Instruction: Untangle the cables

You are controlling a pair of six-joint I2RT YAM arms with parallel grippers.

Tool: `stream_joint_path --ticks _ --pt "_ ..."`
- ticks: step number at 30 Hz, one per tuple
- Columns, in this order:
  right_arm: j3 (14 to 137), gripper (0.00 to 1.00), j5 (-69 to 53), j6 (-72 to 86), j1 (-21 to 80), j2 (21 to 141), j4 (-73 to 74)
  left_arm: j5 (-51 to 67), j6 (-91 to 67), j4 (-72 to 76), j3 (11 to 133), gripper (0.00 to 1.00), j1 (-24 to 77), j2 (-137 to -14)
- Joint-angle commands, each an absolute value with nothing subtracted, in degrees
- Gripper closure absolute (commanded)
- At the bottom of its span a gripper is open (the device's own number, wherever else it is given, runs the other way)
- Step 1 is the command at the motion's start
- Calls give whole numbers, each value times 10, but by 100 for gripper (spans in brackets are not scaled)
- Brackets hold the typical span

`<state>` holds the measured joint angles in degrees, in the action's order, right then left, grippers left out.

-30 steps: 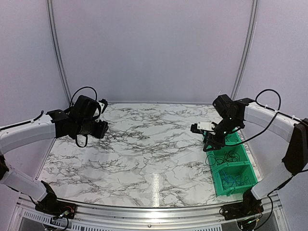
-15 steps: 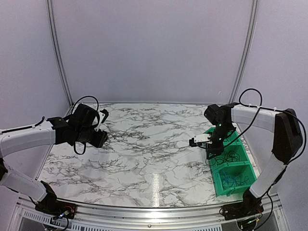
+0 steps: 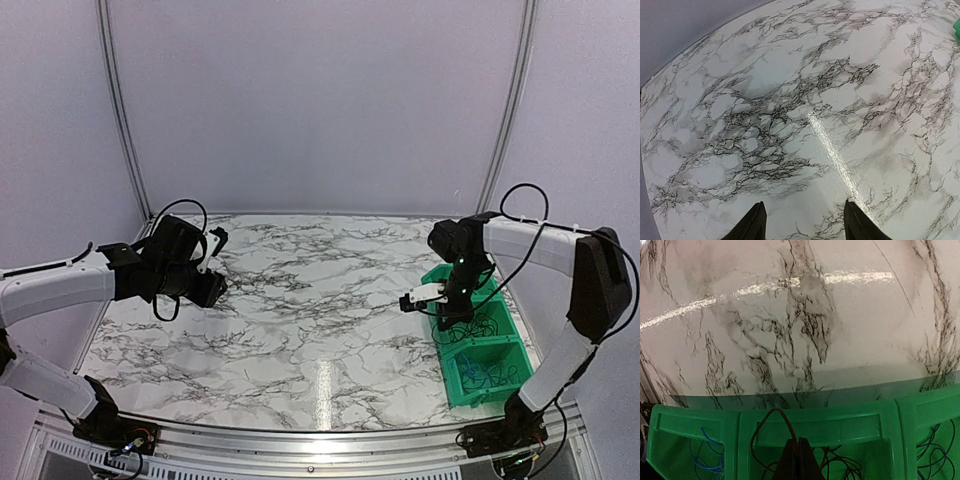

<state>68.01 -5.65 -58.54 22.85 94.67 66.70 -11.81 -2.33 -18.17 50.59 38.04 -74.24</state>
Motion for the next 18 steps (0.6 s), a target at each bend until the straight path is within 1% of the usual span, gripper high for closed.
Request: stream_joint_path --ticks 1,7,12,13,14,18 --pt "672 100 -23 -598 197 901 692 -104 -20 -169 503 45 377 -733" --pt "626 100 41 -612 133 882 657 -95 -20 -169 504 45 377 -740" --pt "599 100 66 -582 127 896 600 -92 -22 -169 505 45 377 -742" --pt "600 98 65 -579 127 899 598 -92 -22 -169 504 45 377 -742" --pt "601 91 62 -578 127 900 597 -93 -23 -169 504 45 377 -742" --pt "619 80 41 -588 127 876 617 -95 -23 -169 503 45 377 -742"
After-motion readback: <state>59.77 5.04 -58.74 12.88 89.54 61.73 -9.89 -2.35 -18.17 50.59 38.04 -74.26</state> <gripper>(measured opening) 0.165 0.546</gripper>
